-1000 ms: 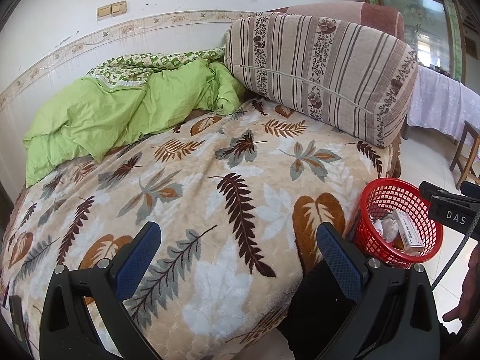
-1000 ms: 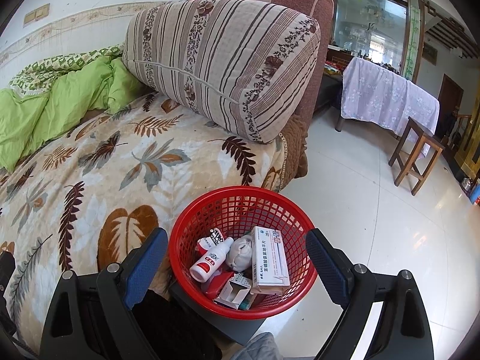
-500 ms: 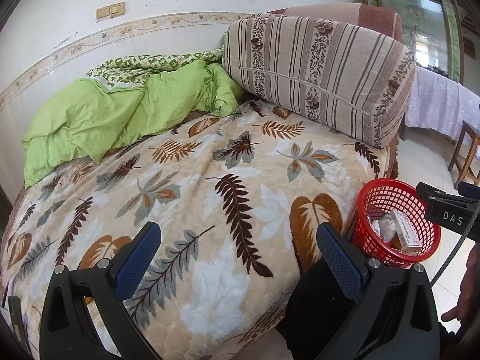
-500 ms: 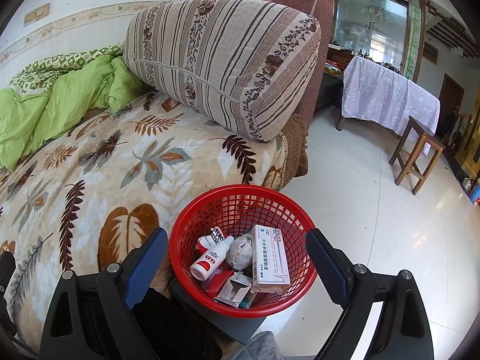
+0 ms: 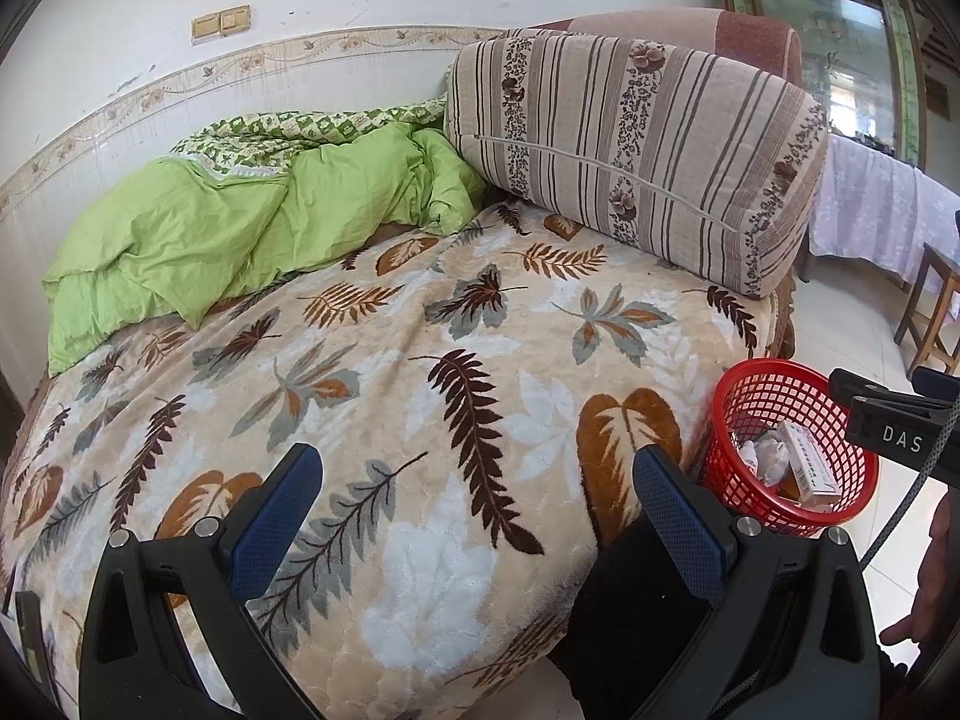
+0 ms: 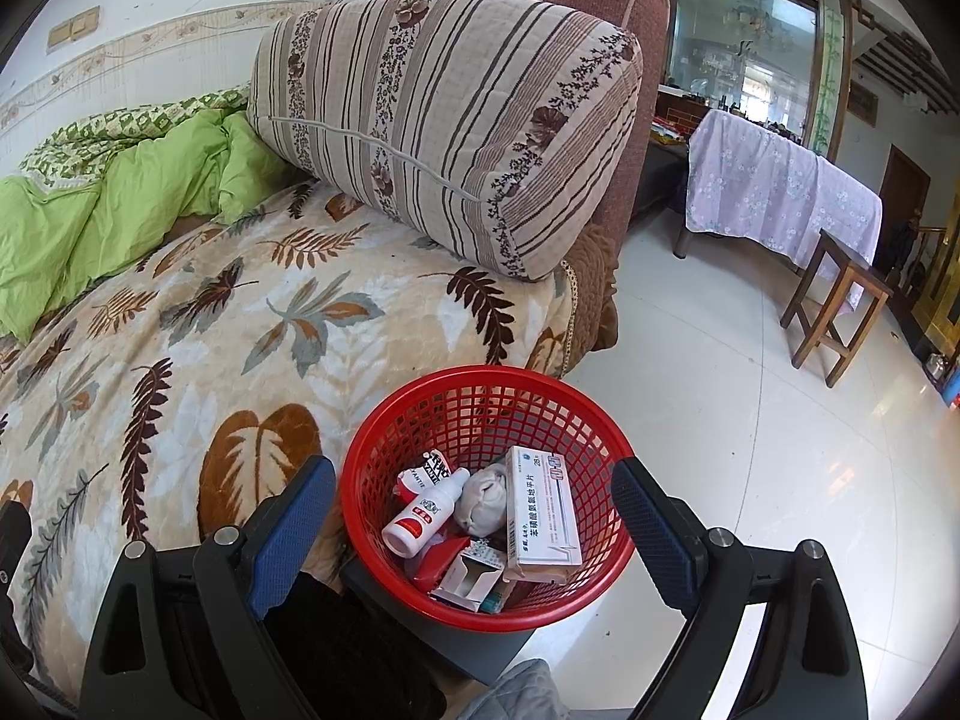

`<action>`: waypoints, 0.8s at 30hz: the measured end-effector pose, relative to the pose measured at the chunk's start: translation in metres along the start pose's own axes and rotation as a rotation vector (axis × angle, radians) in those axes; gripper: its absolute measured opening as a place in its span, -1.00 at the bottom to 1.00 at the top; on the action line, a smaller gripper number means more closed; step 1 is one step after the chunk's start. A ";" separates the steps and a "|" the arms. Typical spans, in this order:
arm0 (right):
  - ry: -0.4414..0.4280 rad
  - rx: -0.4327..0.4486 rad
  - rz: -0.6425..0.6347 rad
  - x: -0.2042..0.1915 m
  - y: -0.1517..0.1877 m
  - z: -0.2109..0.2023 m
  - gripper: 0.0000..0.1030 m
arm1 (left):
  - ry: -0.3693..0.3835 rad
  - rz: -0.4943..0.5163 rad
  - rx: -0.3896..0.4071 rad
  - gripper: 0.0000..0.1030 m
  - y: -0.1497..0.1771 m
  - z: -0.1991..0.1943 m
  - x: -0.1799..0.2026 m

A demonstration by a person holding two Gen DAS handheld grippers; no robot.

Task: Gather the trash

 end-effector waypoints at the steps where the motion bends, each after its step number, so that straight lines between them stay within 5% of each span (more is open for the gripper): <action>1: 0.000 0.000 0.000 0.000 0.000 0.000 0.83 | -0.001 0.000 0.000 1.00 0.000 0.000 0.000; 24: -0.004 -0.003 -0.001 0.000 -0.001 0.001 0.83 | -0.001 -0.001 0.005 1.00 0.000 -0.001 0.000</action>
Point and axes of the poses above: each gripper's, at about its wrist camera, not at the fingertips, and z roughly the way its jaws point, x to its right, y to its underside, the point moved 8 cm from there along z, roughly the way its jaws point, and after that the axes turned 7 degrees about -z, right-handed, at the moved point
